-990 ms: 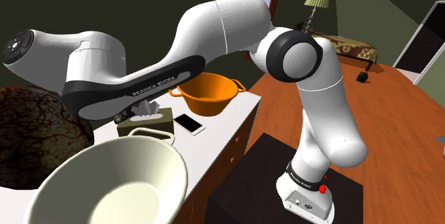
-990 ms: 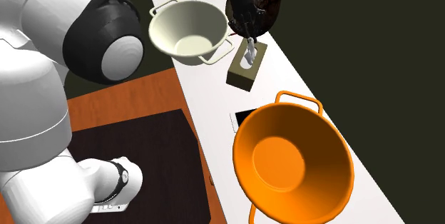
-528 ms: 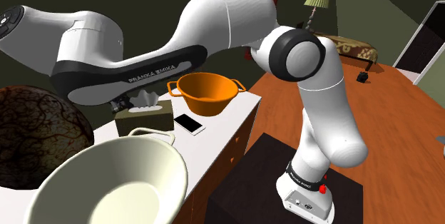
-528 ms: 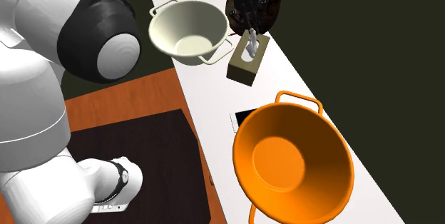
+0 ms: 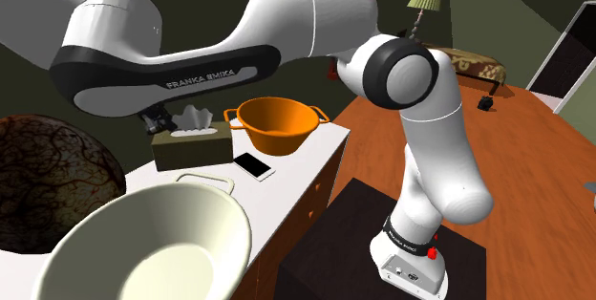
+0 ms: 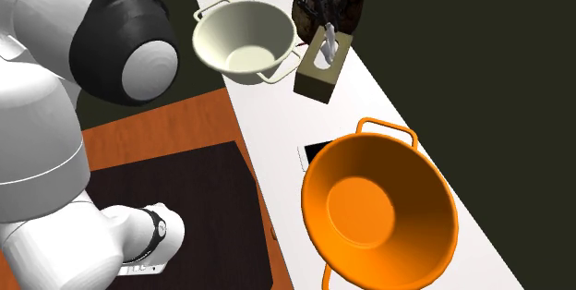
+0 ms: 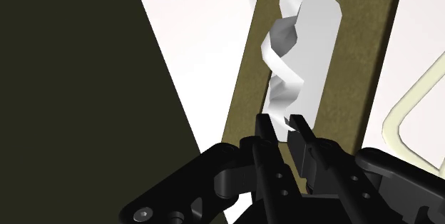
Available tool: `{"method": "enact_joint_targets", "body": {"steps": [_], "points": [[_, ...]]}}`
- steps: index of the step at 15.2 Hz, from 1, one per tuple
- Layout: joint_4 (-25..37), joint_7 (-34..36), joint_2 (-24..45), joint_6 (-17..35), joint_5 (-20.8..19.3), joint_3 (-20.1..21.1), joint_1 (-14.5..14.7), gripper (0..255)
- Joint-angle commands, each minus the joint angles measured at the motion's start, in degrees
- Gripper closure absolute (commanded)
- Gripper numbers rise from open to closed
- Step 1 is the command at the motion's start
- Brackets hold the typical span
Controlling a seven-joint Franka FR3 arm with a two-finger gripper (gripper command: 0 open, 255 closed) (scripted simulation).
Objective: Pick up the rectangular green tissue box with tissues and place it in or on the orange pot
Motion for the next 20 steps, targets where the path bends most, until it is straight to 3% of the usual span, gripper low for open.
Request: {"method": "enact_joint_targets", "body": {"steps": [1, 17, 20], "points": [[1.7, -0.8, 0.1, -1.3, -0.1, -0.1, 0.3, 255], [20.7, -9.0, 4.9, -13.0, -2.5, -1.4, 3.8, 255], [6.1, -8.1, -4.5, -7.3, -0.7, -0.7, -1.1, 255]]}}
